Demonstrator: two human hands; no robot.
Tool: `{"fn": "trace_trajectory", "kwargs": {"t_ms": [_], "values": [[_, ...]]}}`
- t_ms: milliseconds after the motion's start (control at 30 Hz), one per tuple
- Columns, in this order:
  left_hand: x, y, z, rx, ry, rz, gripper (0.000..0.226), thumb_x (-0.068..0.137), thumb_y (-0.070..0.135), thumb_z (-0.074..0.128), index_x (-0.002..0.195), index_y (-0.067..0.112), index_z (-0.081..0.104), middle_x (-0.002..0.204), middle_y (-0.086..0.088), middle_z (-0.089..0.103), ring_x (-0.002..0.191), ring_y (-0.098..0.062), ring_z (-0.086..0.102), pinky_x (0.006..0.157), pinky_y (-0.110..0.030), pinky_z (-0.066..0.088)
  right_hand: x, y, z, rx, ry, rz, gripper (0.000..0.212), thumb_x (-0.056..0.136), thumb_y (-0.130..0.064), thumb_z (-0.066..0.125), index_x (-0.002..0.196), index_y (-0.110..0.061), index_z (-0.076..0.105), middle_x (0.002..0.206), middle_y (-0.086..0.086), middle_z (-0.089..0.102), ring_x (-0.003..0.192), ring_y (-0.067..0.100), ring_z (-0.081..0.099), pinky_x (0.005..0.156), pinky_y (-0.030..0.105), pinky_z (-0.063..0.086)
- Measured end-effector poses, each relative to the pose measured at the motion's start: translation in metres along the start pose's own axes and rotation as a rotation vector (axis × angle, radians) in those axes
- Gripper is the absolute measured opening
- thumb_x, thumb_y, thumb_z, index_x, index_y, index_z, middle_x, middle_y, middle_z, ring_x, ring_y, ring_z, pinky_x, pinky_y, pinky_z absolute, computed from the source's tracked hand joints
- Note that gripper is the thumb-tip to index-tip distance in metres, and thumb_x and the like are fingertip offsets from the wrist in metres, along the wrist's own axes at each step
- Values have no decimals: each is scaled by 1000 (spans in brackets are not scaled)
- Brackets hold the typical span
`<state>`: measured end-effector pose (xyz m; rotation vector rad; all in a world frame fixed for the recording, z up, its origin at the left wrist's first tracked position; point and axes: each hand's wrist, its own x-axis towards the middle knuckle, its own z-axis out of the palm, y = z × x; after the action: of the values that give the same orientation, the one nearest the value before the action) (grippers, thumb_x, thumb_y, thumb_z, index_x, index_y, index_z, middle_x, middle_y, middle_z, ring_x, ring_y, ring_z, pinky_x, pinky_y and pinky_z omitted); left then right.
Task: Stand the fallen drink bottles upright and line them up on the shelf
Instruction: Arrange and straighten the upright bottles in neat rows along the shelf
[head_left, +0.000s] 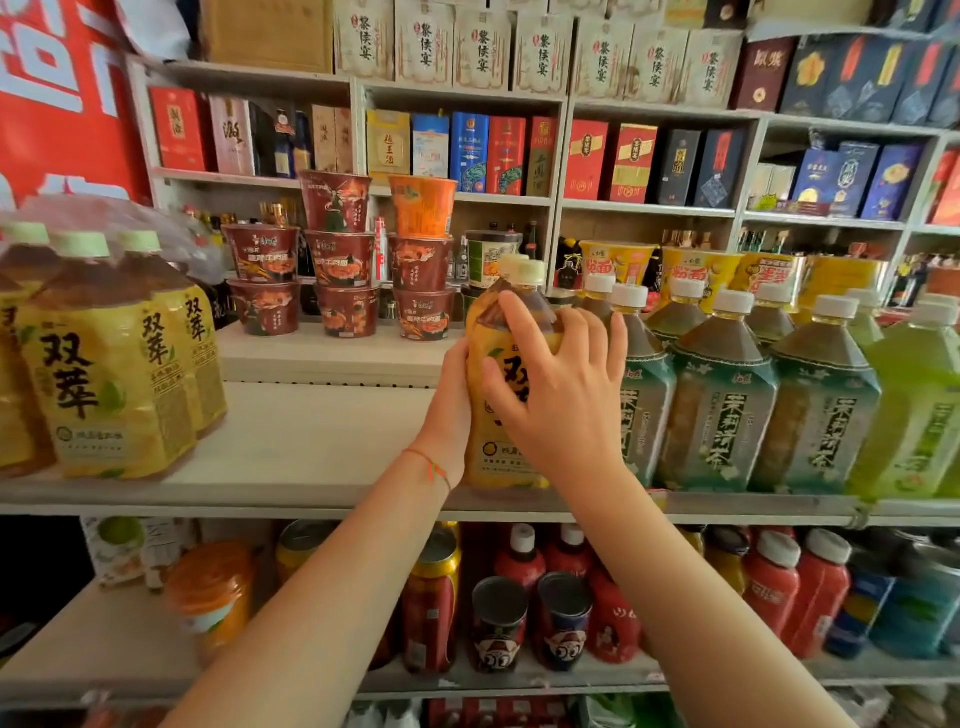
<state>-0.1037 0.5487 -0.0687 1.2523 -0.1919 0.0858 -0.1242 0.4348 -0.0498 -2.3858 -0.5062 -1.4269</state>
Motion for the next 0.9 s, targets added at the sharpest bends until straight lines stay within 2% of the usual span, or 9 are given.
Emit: {"fn": "trace_trajectory", "kwargs": {"t_ms": [133,233,300,400,533,633,733,833,900], "values": [[-8,8,2,124,37,57,47,103,56,33,94,40,77,95,3,78,86,-11,75,63,-27,60,-3,-13,6,53,100,1,50,95,-42,56,140,-21,58,138,27,50,137,44,39,120,59,18],[-18,15,-20,331,208,173,27,106,33,40,114,24,64,126,-10,66,120,-24,60,102,-40,51,-9,-38,15,133,247,-74,42,94,-31,58,131,-12,61,146,30,42,144,47,30,122,57,16],[-35,24,-49,465,421,385,33,101,34,44,129,26,59,145,-1,52,137,-15,45,114,-36,36,-11,-57,22,200,254,-109,39,92,-25,57,127,-7,59,146,29,42,145,45,28,122,57,17],[-68,47,-105,666,749,707,38,95,29,45,133,24,53,158,0,34,149,-13,24,121,-35,21,-12,-100,39,333,139,-126,36,89,-17,60,122,-2,59,138,25,49,139,43,37,118,57,24],[-94,77,-173,718,995,815,54,94,17,49,146,6,41,161,-15,28,150,-27,23,123,-43,19,-11,-163,63,687,-200,9,39,93,-18,61,129,-8,52,129,3,49,122,18,44,103,39,40],[-102,93,-217,561,991,710,59,96,26,44,153,13,33,160,-5,33,146,-19,29,119,-33,22,-9,-207,82,881,-467,148,52,96,-35,61,142,-23,40,135,-10,43,119,-2,35,99,24,32],[-101,105,-253,463,865,498,47,105,39,34,150,27,42,146,11,48,132,-9,43,108,-29,29,-4,-238,104,1002,-612,234,74,91,-54,64,150,-27,29,152,-2,41,130,2,37,101,26,32],[-101,113,-280,320,726,323,43,103,58,30,131,40,57,108,27,58,99,10,56,96,-28,38,3,-257,121,1130,-672,309,89,86,-59,69,154,-31,19,126,-29,45,101,-32,44,83,1,40],[-99,114,-295,177,602,228,48,100,66,30,120,42,66,108,15,72,100,-2,68,89,-35,52,8,-268,130,1180,-667,357,92,83,-55,74,153,-32,20,112,-36,42,92,-31,50,81,6,49]]}}
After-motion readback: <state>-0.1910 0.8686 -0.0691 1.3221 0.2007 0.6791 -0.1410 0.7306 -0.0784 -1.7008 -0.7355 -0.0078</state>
